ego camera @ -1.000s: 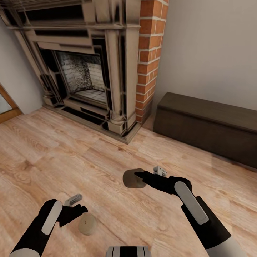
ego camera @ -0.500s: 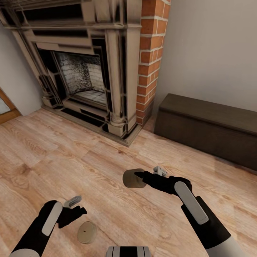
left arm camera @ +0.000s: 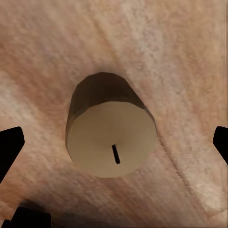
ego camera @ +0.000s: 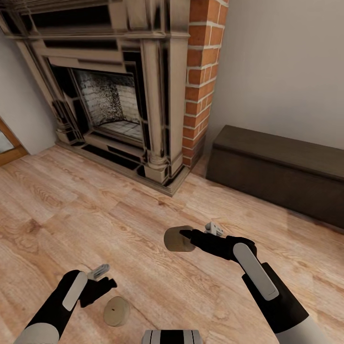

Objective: Place each of the two pumpkins and all three candles from the living room inside a cabinet in the living room (use any cabinet), then make sure every cabinet is closed, and position the cauldron so it is next to a table in the living room.

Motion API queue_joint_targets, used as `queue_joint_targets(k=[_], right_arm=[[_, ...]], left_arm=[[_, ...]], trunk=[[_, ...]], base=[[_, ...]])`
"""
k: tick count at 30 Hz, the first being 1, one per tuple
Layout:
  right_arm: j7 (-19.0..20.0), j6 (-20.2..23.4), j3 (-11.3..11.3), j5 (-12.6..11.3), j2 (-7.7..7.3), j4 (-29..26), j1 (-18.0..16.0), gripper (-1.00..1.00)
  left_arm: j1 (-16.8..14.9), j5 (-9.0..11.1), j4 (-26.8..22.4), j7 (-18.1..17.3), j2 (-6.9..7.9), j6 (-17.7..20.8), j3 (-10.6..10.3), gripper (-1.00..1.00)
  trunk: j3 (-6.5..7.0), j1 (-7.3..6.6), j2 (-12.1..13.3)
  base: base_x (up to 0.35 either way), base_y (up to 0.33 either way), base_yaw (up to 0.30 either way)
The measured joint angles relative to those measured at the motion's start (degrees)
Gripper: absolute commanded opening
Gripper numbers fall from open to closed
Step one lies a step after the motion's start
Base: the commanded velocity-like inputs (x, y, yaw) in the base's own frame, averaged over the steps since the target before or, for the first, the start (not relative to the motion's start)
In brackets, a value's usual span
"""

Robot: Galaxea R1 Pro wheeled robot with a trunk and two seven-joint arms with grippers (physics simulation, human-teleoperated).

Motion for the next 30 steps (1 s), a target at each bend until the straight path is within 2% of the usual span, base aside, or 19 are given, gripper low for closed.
queue_joint_targets(k=[10,14,17,19,23,30], right_arm=[[0.14,0.0,-0.05,-0.02,-0.04,0.0,0.0,-1.0],[0.26,-0.01,-0.03,-0.08,0.03,0.17,0.0,-1.0],[0.35,-0.06,-0.07,-0.06,-0.01,0.44,0.0,-1.0],[0.4,-0.07,-0.08,-0.08,-0.01,0.63,0.0,-1.0],[0.43,-0.08,-0.08,-0.09,0.06,0.76,0.0,-1.0],[0.44,-0.09,-0.08,-0.09,0.08,0.79,0.0,-1.0]], left_arm=[[-0.04,0.03,0.65,-0.07,-0.22,-4.34,-0.17,1.0],[-0.04,0.04,3.14,-0.07,0.01,-9.26,-0.23,1.0],[-0.04,0.07,4.06,-0.12,-0.03,-11.11,-0.31,1.0],[-0.04,0.09,4.32,-0.72,0.1,-11.54,-0.33,1.0],[-0.05,-0.13,4.74,-4.48,0.3,-11.86,-0.35,1.0],[-0.14,0.04,4.25,-5.15,0.49,-10.64,-0.26,1.0]], trunk=[[0.0,0.0,0.0],[0.0,0.0,0.0],[0.0,0.0,0.0],[0.0,0.0,0.0],[0.0,0.0,0.0],[0.0,0.0,0.0]], base=[[0.0,0.0,0.0],[0.0,0.0,0.0],[0.0,0.0,0.0],[0.0,0.0,0.0],[0.0,0.0,0.0],[0.0,0.0,0.0]])
